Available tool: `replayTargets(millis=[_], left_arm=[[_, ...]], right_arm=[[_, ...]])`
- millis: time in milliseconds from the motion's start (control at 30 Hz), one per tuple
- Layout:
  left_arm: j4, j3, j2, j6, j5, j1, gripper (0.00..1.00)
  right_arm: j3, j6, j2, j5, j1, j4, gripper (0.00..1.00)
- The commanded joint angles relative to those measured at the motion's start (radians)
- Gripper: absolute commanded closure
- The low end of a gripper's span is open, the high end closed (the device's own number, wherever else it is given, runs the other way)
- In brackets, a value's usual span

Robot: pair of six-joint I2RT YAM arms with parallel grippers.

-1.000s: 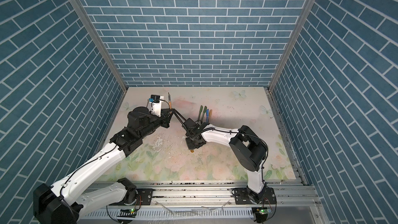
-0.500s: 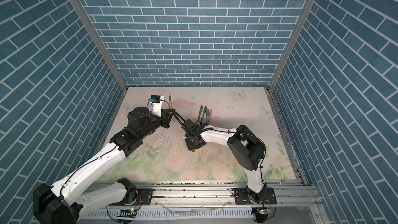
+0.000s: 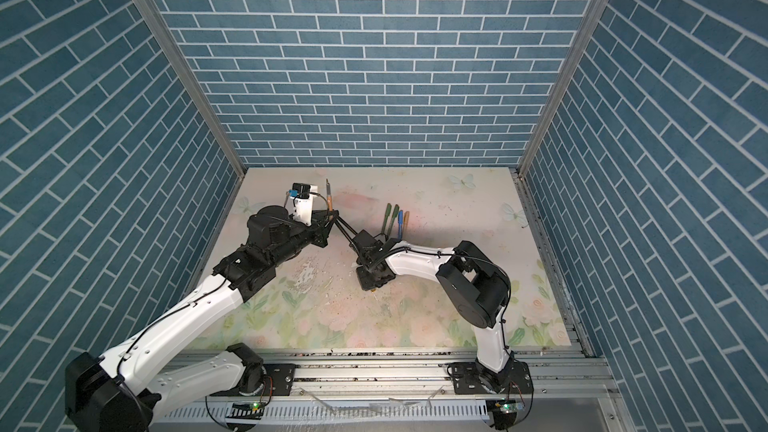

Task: Insert the pens into the pen caps
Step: 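Grasp the tan cap on the table with the right gripper, then lift the tan cap with the right gripper above the upright pen nib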

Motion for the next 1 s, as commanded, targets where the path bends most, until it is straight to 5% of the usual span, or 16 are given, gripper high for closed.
replayTargets(millis=[0, 567, 967], left_arm=[[0.025, -0.008, 0.004, 0.004, -0.002, 0.004, 1.00], [0.081, -0.015, 0.058, 0.004, 0.116, -0.007, 1.00], [0.105, -0.023, 0.094, 0.085, 0.184, -0.144, 1.00]], right_arm=[[-0.039, 0.013, -0.042, 0.016, 0.010, 0.044, 0.85], [-0.421, 0.017, -0.594, 0.225, -0.025, 0.483, 0.92], [-0.503, -0.129, -0.909, 0.365, -0.036, 0.769, 0.94]])
